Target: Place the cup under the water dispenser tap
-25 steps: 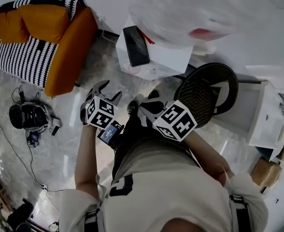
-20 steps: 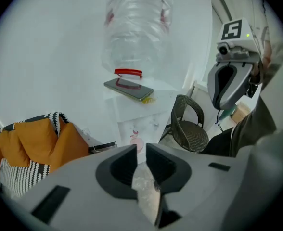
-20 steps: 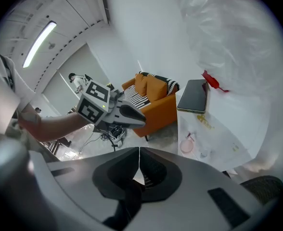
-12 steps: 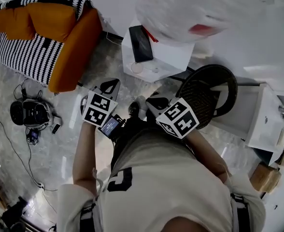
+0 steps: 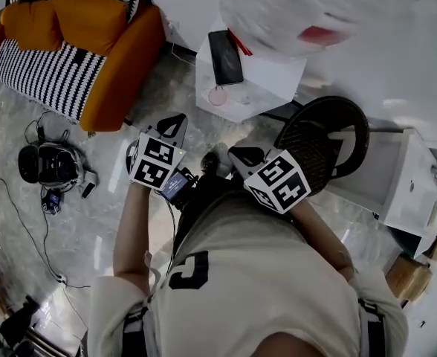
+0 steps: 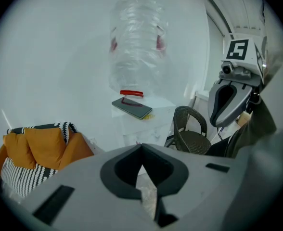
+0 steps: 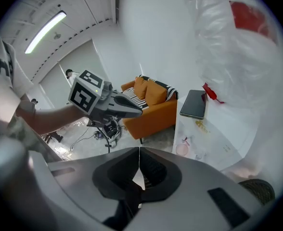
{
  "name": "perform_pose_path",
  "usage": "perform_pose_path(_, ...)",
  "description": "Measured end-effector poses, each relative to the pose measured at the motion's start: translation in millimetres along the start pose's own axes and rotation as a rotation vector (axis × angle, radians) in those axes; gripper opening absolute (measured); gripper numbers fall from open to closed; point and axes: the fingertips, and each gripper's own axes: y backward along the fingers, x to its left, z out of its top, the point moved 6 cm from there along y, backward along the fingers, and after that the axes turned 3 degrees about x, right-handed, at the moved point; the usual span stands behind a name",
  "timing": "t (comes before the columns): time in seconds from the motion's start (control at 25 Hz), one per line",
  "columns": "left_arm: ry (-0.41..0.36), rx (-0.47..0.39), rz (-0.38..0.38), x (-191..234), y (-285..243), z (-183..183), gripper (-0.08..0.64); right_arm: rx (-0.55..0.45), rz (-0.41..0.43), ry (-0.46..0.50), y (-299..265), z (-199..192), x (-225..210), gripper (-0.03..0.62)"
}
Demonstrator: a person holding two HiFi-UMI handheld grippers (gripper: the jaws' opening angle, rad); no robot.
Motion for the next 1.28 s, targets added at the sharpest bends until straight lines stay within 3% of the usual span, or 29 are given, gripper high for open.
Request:
perform_pose_path(0.24, -0.002, -0.04, -0.009, -20, 14, 12, 0.057, -0.04, -0.027, 0.012, 10, -1, -1, 0.028)
perform_pose_path(0.4, -0.112, -0.051, -0.074, -50, 17, 33, 0.057, -0.09, -0.074, -0.009, 31, -6, -8, 0.027)
perform_pose_path(0.52, -0.174, -0.052, -0.066, -67, 13, 54, 0.057, -0.132, -0.115, -0.017, 48, -15, -17, 0.026)
perform_pose_path(0.68, -0.163, -0.11, -0.068, -90, 13, 81, 0.057, -0.184, -0.149, -0.023, 71, -30, -25, 0.026)
perform_pose_path(0.84, -0.204, -0.141, -0.063, -115, 16, 98, 0.057, -0.219, -0.162, -0.023, 90, -43, -30, 0.026)
perform_pose_path(1.28, -0.2, -0.128, -0.036, -179, 15, 98, 0.057, -0.265, -0.164, 0.035, 129, -86, -33, 0.026)
